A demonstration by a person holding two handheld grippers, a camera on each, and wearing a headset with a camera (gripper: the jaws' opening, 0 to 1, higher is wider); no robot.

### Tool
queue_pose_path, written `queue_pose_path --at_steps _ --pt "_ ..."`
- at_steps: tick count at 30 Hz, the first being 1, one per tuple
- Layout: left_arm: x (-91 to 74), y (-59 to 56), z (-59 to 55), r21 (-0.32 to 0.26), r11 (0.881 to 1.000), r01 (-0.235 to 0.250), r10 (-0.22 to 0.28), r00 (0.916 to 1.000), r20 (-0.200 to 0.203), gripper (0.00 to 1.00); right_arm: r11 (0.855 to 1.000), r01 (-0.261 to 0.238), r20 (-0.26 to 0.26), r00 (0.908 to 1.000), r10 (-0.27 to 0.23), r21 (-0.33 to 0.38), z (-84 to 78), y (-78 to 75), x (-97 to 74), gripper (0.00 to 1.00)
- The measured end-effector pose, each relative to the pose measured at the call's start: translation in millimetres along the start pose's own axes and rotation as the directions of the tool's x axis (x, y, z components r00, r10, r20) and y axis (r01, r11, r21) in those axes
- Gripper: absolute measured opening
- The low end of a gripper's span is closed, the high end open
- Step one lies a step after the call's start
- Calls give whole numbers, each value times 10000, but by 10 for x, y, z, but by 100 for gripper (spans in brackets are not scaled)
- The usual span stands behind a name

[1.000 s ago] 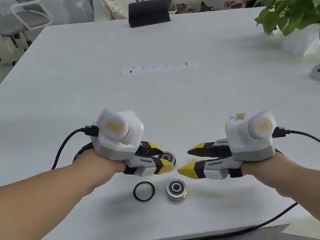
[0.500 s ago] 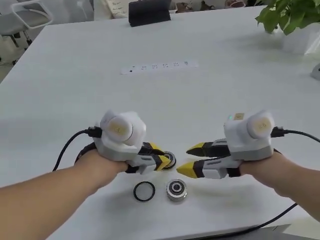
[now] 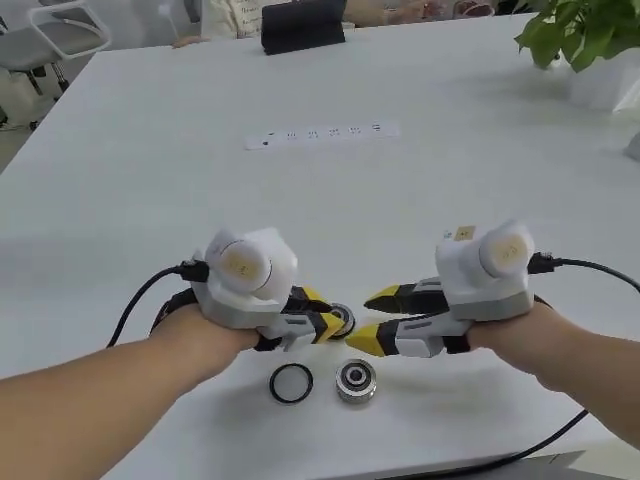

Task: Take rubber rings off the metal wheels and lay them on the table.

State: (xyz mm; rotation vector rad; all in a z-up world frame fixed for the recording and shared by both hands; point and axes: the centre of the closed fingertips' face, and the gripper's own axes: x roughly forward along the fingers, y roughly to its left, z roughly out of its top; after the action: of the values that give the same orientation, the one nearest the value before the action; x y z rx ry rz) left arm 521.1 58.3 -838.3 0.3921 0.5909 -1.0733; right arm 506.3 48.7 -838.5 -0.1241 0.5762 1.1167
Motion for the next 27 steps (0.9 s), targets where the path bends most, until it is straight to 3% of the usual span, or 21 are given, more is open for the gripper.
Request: queue_pose_path --at_steps 27 --pt "13 15 -5 -61 9999 -89 89 10000 -30 7 9989 73 -444 9990 -94 -472 -37 -5 226 31"
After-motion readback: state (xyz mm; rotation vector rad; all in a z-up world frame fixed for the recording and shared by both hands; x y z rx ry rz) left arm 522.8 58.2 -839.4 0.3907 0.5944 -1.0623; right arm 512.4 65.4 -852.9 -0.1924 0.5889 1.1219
